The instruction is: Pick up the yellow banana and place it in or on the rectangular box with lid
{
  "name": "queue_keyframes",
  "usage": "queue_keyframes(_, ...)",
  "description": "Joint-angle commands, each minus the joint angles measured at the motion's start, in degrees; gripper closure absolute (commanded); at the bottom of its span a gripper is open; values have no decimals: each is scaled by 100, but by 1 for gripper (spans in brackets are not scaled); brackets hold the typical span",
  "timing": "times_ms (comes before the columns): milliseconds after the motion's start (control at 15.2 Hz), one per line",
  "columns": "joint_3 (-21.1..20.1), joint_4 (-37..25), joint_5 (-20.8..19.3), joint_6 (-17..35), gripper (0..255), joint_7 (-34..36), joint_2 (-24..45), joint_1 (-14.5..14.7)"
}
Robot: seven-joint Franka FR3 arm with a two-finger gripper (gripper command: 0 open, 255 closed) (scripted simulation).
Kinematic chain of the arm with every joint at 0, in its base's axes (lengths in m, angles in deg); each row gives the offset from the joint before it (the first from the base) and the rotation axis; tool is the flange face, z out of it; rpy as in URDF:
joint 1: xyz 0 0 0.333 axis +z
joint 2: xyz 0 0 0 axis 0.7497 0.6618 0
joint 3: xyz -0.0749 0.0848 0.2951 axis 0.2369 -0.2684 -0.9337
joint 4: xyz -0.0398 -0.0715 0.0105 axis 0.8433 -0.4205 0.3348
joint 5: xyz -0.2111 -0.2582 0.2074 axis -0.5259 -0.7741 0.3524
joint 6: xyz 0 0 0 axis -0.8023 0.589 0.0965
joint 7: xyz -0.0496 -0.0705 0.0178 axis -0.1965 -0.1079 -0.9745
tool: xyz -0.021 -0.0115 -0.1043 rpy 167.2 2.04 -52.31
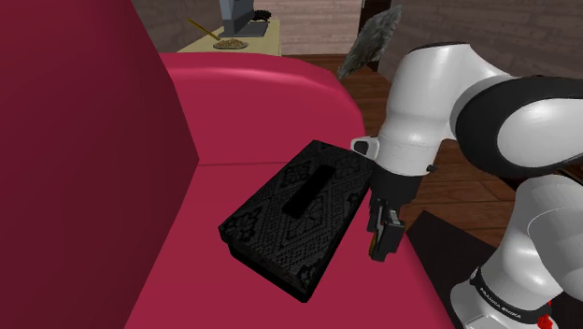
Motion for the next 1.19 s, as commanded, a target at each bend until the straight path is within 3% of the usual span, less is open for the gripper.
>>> queue_keyframes(0,29,-128,-44,-180,255,42,-53,-15)
queue_keyframes(1122,234,-1368,-315,-1468,255,346,-131,-100)
